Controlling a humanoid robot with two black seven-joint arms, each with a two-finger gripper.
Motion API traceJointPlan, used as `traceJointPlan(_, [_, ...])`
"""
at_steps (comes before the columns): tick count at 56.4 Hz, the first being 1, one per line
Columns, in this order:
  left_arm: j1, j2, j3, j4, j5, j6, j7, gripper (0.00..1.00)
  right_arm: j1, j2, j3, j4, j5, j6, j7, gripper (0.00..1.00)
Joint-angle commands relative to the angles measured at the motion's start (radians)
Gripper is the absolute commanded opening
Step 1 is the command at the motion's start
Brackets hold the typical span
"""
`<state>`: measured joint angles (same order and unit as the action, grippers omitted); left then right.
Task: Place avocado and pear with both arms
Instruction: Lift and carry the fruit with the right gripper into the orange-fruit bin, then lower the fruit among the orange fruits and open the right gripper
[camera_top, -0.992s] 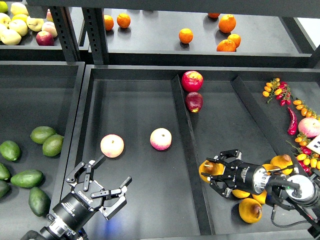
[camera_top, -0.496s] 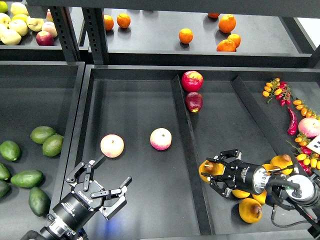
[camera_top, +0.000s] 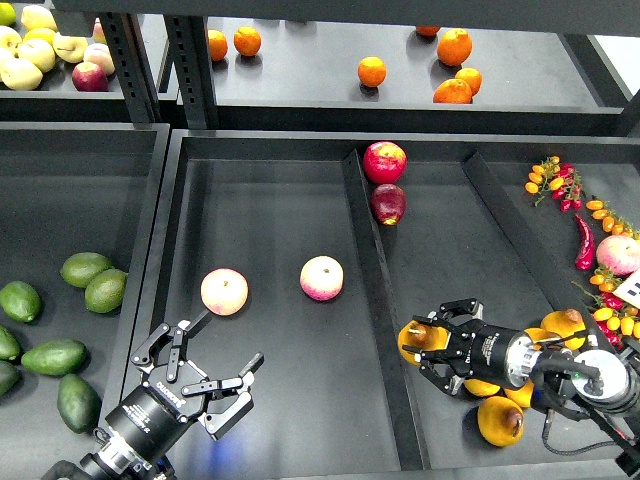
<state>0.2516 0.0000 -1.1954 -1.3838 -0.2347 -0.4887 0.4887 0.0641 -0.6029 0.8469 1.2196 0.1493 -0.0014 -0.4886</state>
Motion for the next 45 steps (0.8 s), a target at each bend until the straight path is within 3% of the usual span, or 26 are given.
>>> traceJointPlan(1, [0.000, 0.000, 0.000, 0.000, 0.000, 0.000, 0.000, 0.99, 0.000, 0.011, 0.000, -0.005, -0.005, -0.002, 0.000, 0.59])
traceJointPlan(17, [0.000, 0.000, -0.001, -0.001, 0.000, 0.000, 0.000, 0.99, 0.010, 0.009, 0.018, 0.005, 0.003, -0.006, 0.000, 0.66])
traceJointPlan(25, [0.000, 0.000, -0.001, 0.000, 0.000, 0.000, 0.000, 0.99, 0.013, 0.018, 0.113, 0.041, 0.015, -0.009, 0.000, 0.67])
traceJointPlan(38, [0.000, 0.000, -0.003, -0.001, 0.001, 0.000, 0.000, 0.99, 0.056, 0.089, 0.296, 0.061, 0.046, -0.014, 0.000, 0.69])
traceJointPlan(45, [0.000, 0.000, -0.006, 0.000, 0.003, 0.000, 0.000, 0.99, 0.056, 0.190, 0.406, 0.060, 0.042, -0.014, 0.000, 0.70])
